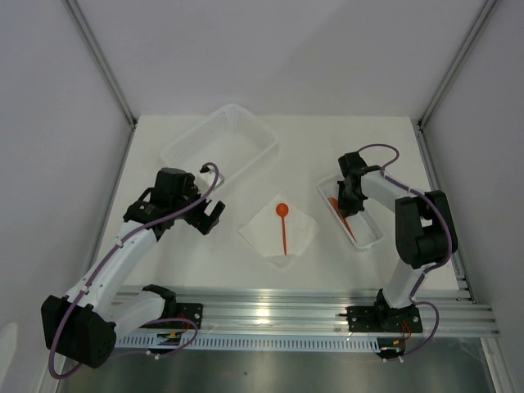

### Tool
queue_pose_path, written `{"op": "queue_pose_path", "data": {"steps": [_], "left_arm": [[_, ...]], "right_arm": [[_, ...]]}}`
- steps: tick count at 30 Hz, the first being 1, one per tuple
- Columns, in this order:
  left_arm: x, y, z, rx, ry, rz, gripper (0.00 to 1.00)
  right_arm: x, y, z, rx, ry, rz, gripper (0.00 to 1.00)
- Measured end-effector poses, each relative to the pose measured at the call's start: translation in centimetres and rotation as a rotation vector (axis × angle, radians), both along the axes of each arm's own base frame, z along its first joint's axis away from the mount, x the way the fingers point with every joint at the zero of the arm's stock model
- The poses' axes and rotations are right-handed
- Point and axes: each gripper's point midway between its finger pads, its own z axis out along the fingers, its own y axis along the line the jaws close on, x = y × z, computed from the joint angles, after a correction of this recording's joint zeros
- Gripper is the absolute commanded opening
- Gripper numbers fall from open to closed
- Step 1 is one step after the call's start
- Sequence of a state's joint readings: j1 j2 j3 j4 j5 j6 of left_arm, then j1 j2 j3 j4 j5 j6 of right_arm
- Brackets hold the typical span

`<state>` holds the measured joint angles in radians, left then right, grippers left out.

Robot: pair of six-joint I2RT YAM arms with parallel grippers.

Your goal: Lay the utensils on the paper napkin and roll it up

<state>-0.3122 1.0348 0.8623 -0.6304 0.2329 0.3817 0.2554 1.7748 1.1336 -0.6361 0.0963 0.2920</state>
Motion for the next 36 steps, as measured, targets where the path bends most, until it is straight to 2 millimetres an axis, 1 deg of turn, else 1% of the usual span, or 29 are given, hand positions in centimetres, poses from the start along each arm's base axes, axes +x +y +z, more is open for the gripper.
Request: {"op": "queue_pose_path", "data": {"steps": [2, 7, 17, 22, 23, 24, 25, 27, 32, 36], "left_arm": [[0.0, 0.0, 0.0, 0.0, 0.0, 0.0, 1.0], [0.0, 0.0, 0.0, 0.0, 0.0, 0.0, 1.0], [0.0, 0.0, 0.0, 0.0, 0.001, 0.0, 1.0], [0.0, 0.0, 0.0, 0.001, 0.001, 0.001, 0.99], [0.0, 0.0, 0.0, 0.001, 0.001, 0.001, 0.99], [0.0, 0.0, 0.0, 0.001, 0.001, 0.001, 1.0], [0.0, 0.0, 0.0, 0.002, 0.001, 0.001, 0.99], [0.0, 0.1, -0.1, 0.003, 0.002, 0.001, 0.99], [-0.1, 0.5, -0.5, 0.032, 0.014, 0.009, 1.0], [-0.4, 1.2, -1.0, 0.076, 0.034, 0.004, 1.0]], "right_arm": [[0.1, 0.0, 0.1, 0.002, -0.006, -0.002, 0.0], [0.2, -0.3, 0.3, -0.012, -0.016, -0.008, 0.0], [0.4, -1.8, 1.1, -0.071, -0.047, -0.038, 0.0], [0.6, -2.6, 1.1, -0.083, -0.053, -0.058, 0.01], [0.6, -2.7, 1.1, -0.083, -0.052, -0.061, 0.05], [0.6, -2.7, 1.0, -0.082, -0.052, -0.061, 0.12], [0.6, -2.7, 1.0, -0.079, -0.053, -0.058, 0.28], [0.4, -2.5, 0.9, -0.067, -0.054, -0.043, 0.36], [0.2, -1.1, 1.4, -0.039, -0.071, 0.013, 0.36], [0.5, -0.2, 1.6, -0.008, -0.089, 0.035, 0.33]]}}
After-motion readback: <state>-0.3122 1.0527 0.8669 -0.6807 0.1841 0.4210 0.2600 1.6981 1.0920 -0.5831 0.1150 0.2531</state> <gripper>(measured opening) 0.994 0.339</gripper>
